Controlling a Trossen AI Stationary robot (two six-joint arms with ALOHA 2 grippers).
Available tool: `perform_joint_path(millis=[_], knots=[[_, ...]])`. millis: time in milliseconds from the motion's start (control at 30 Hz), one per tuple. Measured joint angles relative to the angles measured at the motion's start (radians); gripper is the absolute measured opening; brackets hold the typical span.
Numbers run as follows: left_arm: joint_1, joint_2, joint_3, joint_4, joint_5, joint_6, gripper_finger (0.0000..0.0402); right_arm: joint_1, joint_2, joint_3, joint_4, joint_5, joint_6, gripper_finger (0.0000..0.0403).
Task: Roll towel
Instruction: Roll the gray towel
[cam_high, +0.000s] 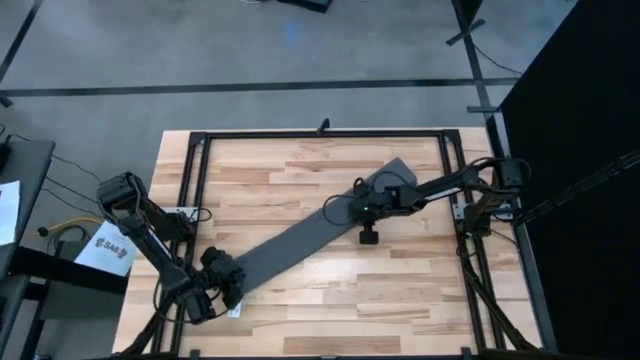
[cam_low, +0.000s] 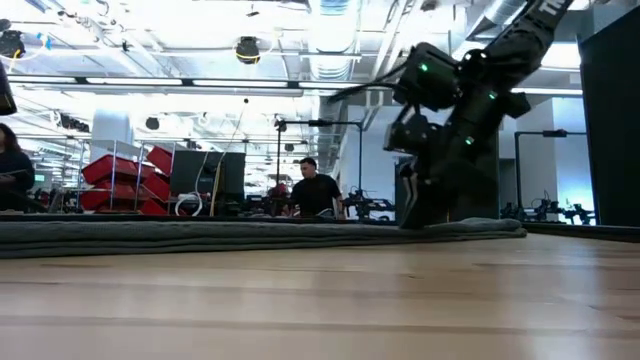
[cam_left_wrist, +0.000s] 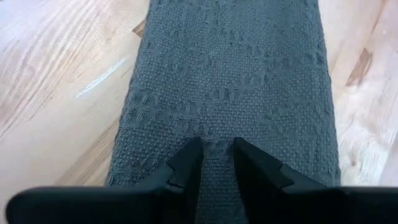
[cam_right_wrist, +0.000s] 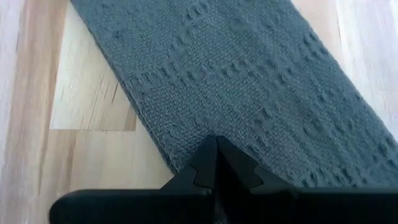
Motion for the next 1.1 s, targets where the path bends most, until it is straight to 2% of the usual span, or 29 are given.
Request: perform_joint_path(millis=[333, 467, 700, 800, 933, 1000, 1100], knots=[[-0.058, -0.072, 0.004, -0.039, 0.083, 0.010, 0.0081, 0.100, -0.021, -0.025, -0.062, 0.010, 0.104, 0.0000], [-0.072, -0.109, 0.004, -0.064, 0.109, 0.006, 0.0081, 0.138, -0.067, -0.031, -0.097, 0.019, 0.116, 0.0000], [-0.073, -0.181, 0.004, -0.131, 0.087, 0.005, 0.0081, 0.153, -0.192, -0.034, -0.128, 0.044, 0.116, 0.0000], [-0.058, -0.220, 0.004, -0.144, 0.035, 0.011, 0.0081, 0.151, -0.258, -0.034, -0.176, 0.078, 0.116, 0.0000], [-0.016, -0.226, 0.004, -0.097, -0.104, 0.082, 0.0081, 0.121, -0.300, -0.046, -0.287, 0.222, 0.125, 0.0000], [0.024, -0.195, -0.002, -0.043, -0.101, 0.120, 0.0081, 0.095, -0.297, -0.071, -0.309, 0.231, 0.142, 0.0000], [0.087, -0.114, -0.012, -0.013, 0.001, 0.155, 0.0081, 0.069, -0.273, -0.100, -0.301, 0.230, 0.166, 0.0000]])
